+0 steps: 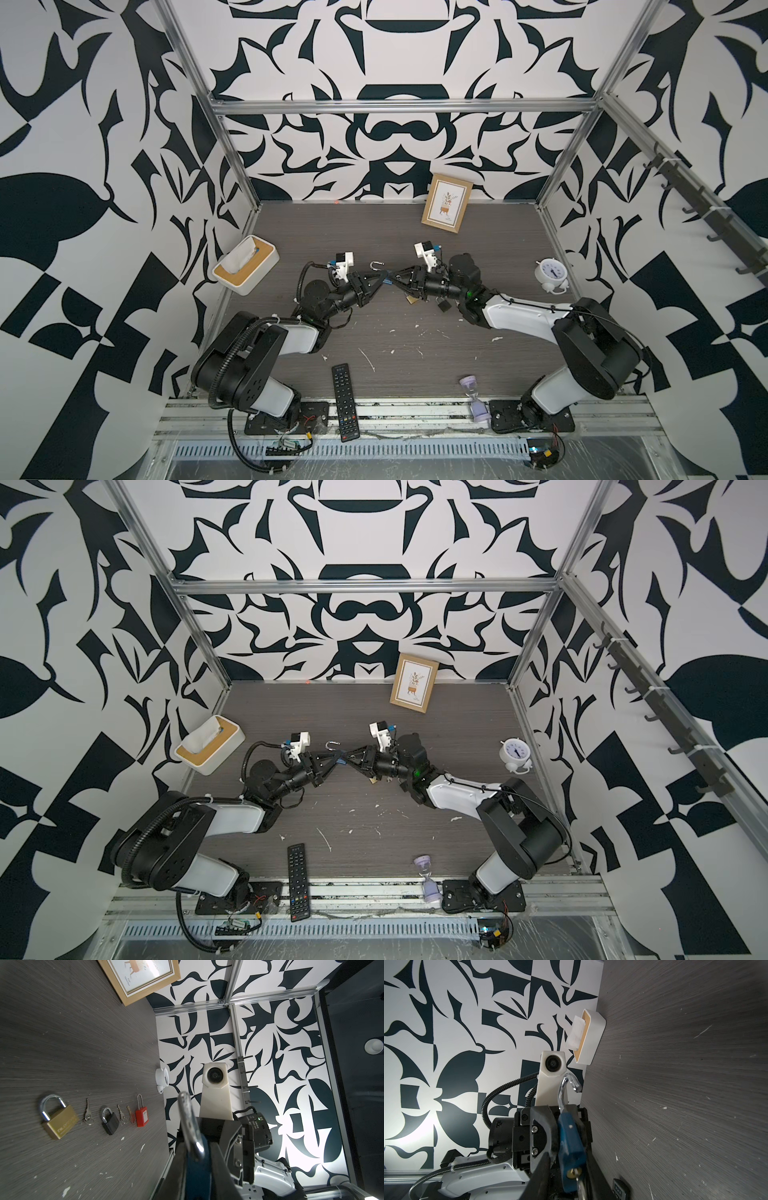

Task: Lock with the key

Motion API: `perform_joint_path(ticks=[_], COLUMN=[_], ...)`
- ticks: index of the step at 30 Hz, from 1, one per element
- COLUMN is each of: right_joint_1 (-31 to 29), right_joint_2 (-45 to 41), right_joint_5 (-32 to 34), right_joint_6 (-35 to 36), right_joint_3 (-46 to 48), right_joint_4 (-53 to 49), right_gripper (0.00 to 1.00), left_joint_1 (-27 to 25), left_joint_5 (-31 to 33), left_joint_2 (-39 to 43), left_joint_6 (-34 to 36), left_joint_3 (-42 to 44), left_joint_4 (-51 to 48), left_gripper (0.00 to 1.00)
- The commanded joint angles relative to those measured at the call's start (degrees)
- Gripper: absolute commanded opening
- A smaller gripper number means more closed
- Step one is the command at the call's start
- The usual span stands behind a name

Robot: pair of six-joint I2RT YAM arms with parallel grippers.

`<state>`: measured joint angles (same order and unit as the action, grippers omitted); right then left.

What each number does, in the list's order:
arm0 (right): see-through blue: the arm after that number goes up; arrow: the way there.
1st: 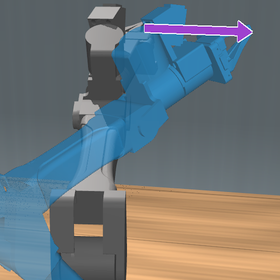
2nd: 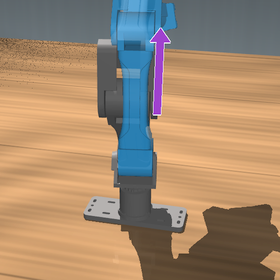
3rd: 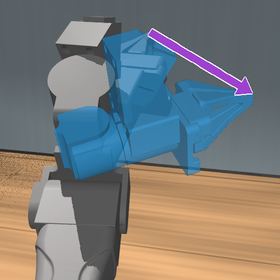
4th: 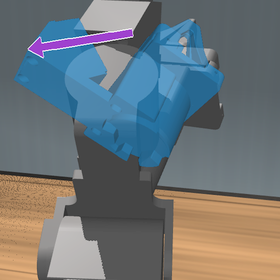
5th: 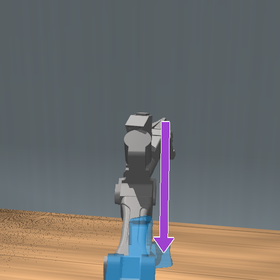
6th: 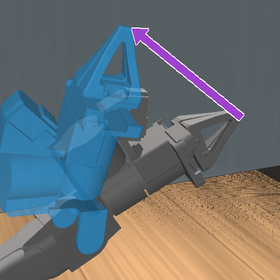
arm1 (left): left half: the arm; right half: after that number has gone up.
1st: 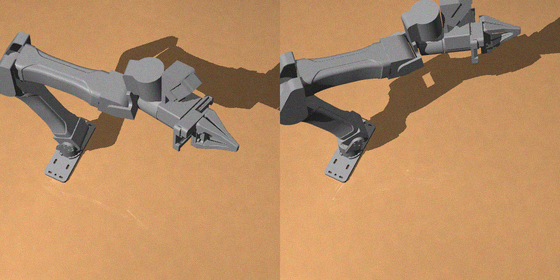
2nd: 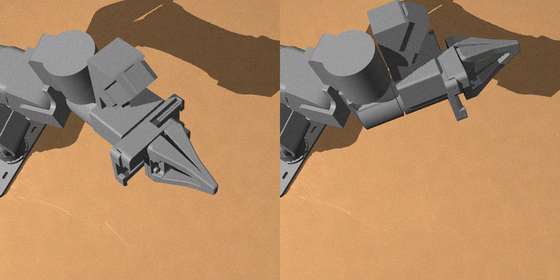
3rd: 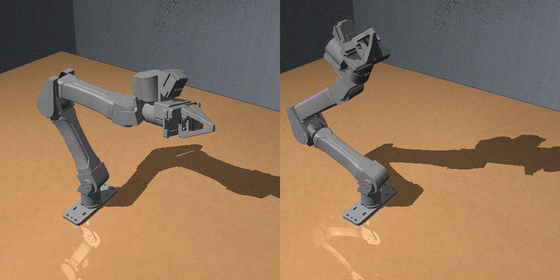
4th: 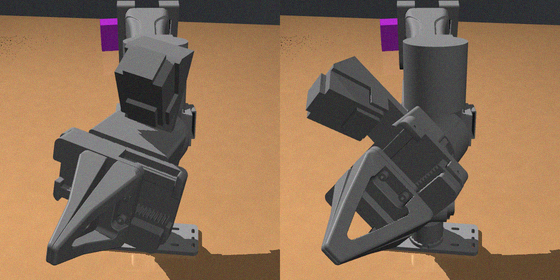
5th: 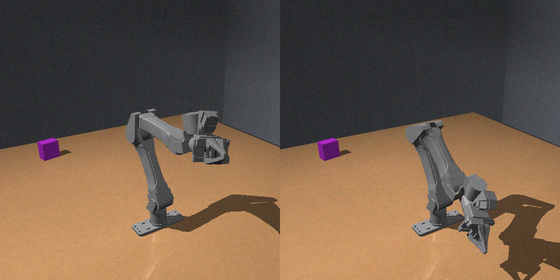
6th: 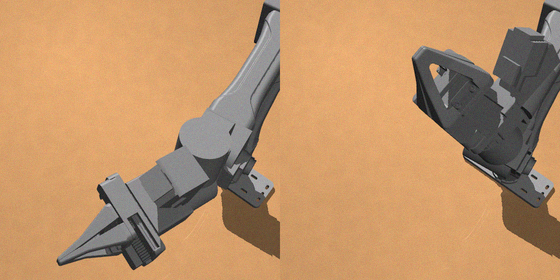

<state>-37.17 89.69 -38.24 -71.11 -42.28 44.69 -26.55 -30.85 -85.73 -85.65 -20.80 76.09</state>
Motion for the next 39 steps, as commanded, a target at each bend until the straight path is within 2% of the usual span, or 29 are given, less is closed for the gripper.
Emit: perform_joint_path(ticks=[1,4,12,13,14,15,16,18,19,20,22,23,24,27,30,33,36,39], right_joint_1=[-0.71,-0.65,-0.23,0.16,0.74,1.56,2.31,3.93,4.83,5.52,6.63,7.04,7.36,7.63,7.57,7.57,7.46,7.46], right_joint_2=[-0.19,-0.04,0.83,0.69,0.45,-0.10,-0.70,-2.88,-4.24,-5.83,-7.93,-8.66,-9.06,-10.84,-11.31,-11.99,-13.03,-13.23], right_joint_5=[-0.69,-0.52,-1.52,-1.84,-2.25,-2.84,-3.32,-4.59,-5.54,-6.51,-9.07,-10.79,-12.47,-15.94,-19.25,-20.03,-20.07,-19.94], right_joint_6=[0.91,0.84,0.40,0.08,-0.45,-0.90,-1.04,-0.35,0.50,1.66,2.88,3.05,3.44,1.40,-7.09,-12.27,-11.08,-11.06], right_joint_3=[-2.54,-2.45,-2.53,-2.46,-2.16,-1.88,-1.52,-0.73,-0.61,-0.73,-1.23,-1.74,-2.40,-2.59,-1.58,-1.30,-2.66,-3.13], right_joint_4=[2.94,3.11,3.86,3.67,3.61,2.89,1.64,-2.48,-5.75,-9.58,-15.22,-18.04,-20.89,-23.47,-16.99,-12.16,-15.15,-15.69], right_gripper=[0.26,0.22,0.00,0.00,0.00,0.00,0.00,0.00,0.00,0.00,0.00,0.00,0.00,0.00,0.00,0.00,0.00,0.00], left_joint_1=[-0.41,-0.50,-0.32,0.31,1.28,2.46,3.89,6.19,6.66,6.57,3.68,2.33,2.13,2.11,2.11,2.11,2.02,2.02], left_joint_5=[-0.94,-1.11,-3.68,-6.24,-9.20,-11.94,-14.61,-15.81,-14.28,-10.29,3.44,9.16,11.48,13.21,11.20,4.67,-3.01,-6.91], left_joint_2=[-0.71,-0.94,-1.38,-1.45,-1.34,-0.75,0.57,5.27,9.56,14.20,19.80,21.49,22.31,24.86,26.74,24.32,18.92,15.78], left_joint_6=[-0.13,-0.15,0.42,1.10,2.23,3.95,7.12,17.06,25.32,35.15,52.54,58.01,61.25,66.81,67.28,63.63,59.61,54.38], left_joint_3=[-1.87,-1.88,-1.47,-2.39,-3.48,-4.51,-5.62,-7.42,-9.24,-12.31,-18.49,-20.45,-21.31,-20.57,-15.98,-13.00,-14.53,-13.24], left_joint_4=[3.67,3.87,3.80,2.83,0.44,-2.97,-7.94,-24.24,-36.42,-52.25,-74.04,-79.46,-81.43,-79.61,-68.94,-56.60,-50.36,-40.80], left_gripper=[0.00,0.00,0.00,0.20,0.54,0.78,0.98,1.00,0.99,0.99,0.99,0.99,0.99,0.99,1.00,0.99,0.92,0.90])
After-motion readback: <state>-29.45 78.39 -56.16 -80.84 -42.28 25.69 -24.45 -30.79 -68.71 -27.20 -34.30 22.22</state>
